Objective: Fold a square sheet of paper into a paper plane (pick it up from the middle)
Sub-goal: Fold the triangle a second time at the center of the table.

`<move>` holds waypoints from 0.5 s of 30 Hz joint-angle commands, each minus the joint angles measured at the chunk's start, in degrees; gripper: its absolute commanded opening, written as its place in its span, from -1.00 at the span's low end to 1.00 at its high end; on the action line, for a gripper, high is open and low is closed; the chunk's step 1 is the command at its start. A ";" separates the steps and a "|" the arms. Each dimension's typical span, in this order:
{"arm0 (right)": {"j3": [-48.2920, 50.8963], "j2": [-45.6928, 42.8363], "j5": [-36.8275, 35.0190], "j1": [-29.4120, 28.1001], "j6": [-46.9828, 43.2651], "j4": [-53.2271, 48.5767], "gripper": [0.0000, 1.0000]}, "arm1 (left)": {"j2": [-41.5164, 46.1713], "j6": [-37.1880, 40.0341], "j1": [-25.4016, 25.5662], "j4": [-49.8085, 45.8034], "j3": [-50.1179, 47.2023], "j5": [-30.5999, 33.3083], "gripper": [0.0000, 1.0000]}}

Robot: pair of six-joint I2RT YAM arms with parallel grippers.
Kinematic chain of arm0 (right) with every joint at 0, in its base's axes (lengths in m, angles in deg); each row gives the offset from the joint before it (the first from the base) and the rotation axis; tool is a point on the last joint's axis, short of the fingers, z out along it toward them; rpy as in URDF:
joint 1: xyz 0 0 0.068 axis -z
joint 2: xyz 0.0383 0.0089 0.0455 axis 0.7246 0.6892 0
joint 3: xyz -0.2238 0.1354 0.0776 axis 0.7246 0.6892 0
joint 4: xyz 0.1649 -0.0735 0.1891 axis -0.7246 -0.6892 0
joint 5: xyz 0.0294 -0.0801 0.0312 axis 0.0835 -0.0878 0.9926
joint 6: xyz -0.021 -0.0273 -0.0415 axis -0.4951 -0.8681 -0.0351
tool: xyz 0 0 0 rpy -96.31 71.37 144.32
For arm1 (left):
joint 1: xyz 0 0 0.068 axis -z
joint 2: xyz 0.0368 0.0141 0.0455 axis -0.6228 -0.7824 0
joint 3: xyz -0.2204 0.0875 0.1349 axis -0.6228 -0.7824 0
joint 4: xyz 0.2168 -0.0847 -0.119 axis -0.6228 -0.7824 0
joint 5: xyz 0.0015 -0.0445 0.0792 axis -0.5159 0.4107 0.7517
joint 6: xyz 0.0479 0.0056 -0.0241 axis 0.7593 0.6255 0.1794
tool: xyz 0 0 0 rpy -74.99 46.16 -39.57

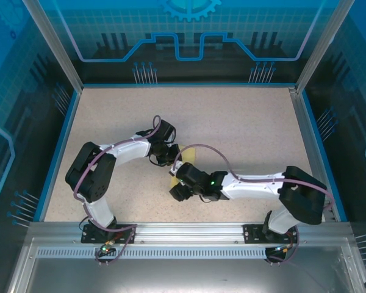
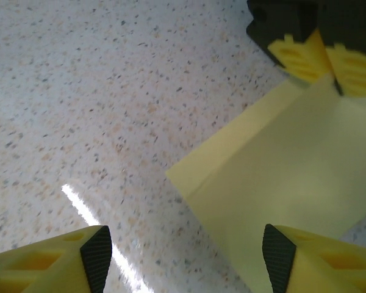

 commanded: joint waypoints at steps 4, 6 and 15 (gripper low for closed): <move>-5.57 5.42 -10.53 -2.92 -0.98 -3.30 0.32 | 0.96 0.25 0.25 -1.41 1.63 -0.66 -0.77; -5.86 5.84 -12.60 -3.26 -0.03 -4.37 0.26 | 0.96 0.47 0.20 -1.48 1.71 -0.50 -0.76; -6.06 5.55 -13.16 -3.37 1.42 -5.88 -0.27 | 0.55 0.47 0.26 -1.60 1.81 -0.59 -0.76</move>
